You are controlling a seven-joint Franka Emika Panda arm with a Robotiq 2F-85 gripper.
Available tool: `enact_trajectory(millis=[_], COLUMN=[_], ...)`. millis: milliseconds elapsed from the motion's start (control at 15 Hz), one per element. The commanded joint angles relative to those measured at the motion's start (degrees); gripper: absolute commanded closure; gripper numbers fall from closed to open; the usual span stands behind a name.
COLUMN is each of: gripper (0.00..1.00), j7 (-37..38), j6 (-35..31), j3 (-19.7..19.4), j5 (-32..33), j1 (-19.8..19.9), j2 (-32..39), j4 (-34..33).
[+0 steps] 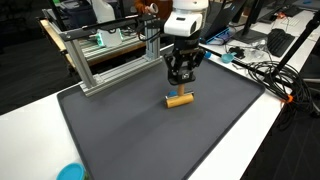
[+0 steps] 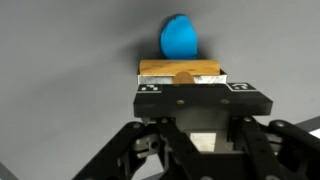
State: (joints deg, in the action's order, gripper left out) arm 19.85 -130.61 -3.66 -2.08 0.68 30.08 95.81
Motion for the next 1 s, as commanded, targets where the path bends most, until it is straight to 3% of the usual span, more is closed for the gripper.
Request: enact_trajectory(millis=[0,333,933], gripper=[0.78,0.78,0.78], j7=[-0.7,-0.4,-14.0], j6=[-0.8,-8.9,3.0], j3=[-0.1,-0.6,1.1], j5=[-1.4,-1.1,1.1], j1=[0.2,0.0,0.5], j2=[2.7,-1.7,-5.9], j4=[-2.1,1.6,3.4])
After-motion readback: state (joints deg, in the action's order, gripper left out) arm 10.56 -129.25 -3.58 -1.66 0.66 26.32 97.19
